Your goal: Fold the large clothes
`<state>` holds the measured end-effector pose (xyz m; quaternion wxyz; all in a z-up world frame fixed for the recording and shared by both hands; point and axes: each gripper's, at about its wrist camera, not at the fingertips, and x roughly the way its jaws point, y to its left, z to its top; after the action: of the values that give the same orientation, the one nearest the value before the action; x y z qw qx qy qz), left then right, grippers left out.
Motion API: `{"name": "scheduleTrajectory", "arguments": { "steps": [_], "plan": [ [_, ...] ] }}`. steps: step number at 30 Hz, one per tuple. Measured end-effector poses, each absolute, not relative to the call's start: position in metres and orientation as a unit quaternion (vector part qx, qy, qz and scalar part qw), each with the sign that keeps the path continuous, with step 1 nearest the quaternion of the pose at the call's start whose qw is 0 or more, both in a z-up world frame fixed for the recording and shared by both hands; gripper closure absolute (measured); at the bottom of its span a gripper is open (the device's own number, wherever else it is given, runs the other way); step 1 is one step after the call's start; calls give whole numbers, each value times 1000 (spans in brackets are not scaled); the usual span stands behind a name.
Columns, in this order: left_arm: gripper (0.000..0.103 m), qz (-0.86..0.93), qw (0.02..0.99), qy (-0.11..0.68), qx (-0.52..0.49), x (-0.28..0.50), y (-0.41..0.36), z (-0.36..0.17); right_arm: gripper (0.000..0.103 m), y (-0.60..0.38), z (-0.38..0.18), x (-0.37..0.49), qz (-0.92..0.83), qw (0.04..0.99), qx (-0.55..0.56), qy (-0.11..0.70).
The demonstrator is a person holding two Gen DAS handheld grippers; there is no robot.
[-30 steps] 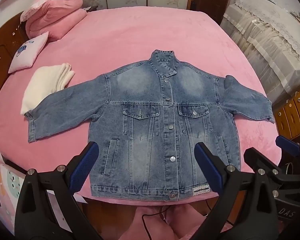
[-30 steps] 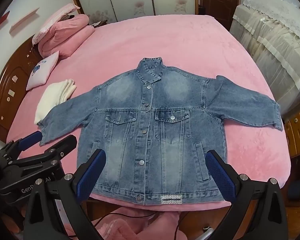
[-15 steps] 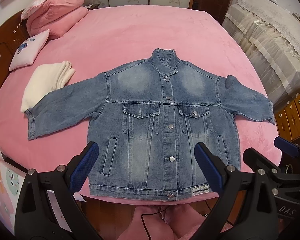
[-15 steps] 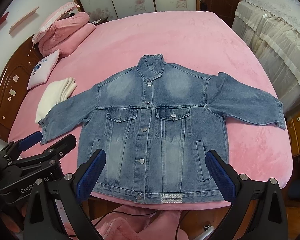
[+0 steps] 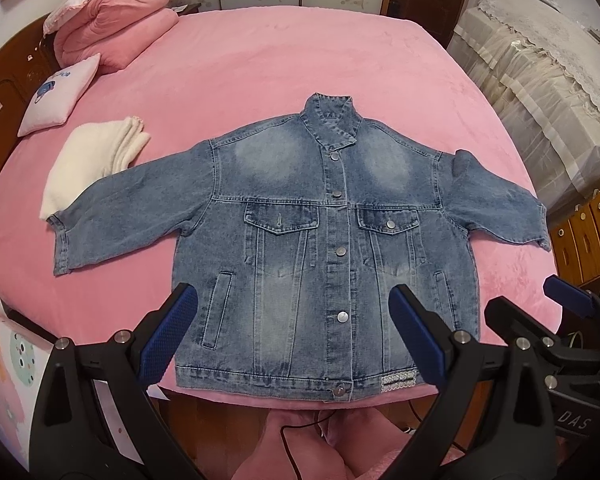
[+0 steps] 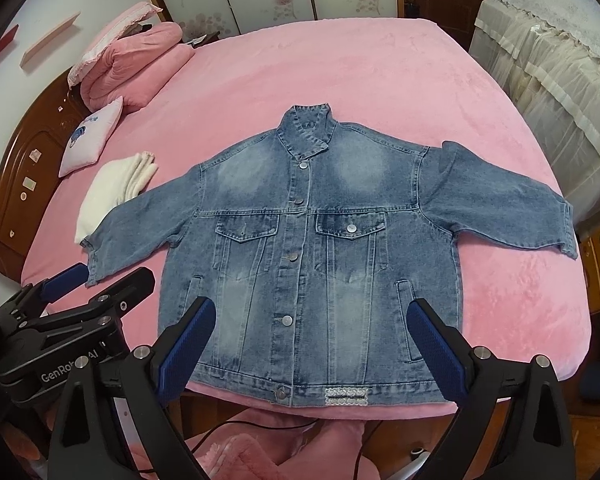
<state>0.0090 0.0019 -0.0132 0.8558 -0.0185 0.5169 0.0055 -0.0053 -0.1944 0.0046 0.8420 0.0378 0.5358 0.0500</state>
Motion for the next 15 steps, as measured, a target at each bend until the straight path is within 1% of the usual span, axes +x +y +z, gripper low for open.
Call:
{"name": "scheduleTrajectory", "arguments": {
  "steps": [15],
  "plan": [
    [7,6,852,523,-22,9,-3,-16,5,-197,3,-5,52,840,37,539]
  ]
}}
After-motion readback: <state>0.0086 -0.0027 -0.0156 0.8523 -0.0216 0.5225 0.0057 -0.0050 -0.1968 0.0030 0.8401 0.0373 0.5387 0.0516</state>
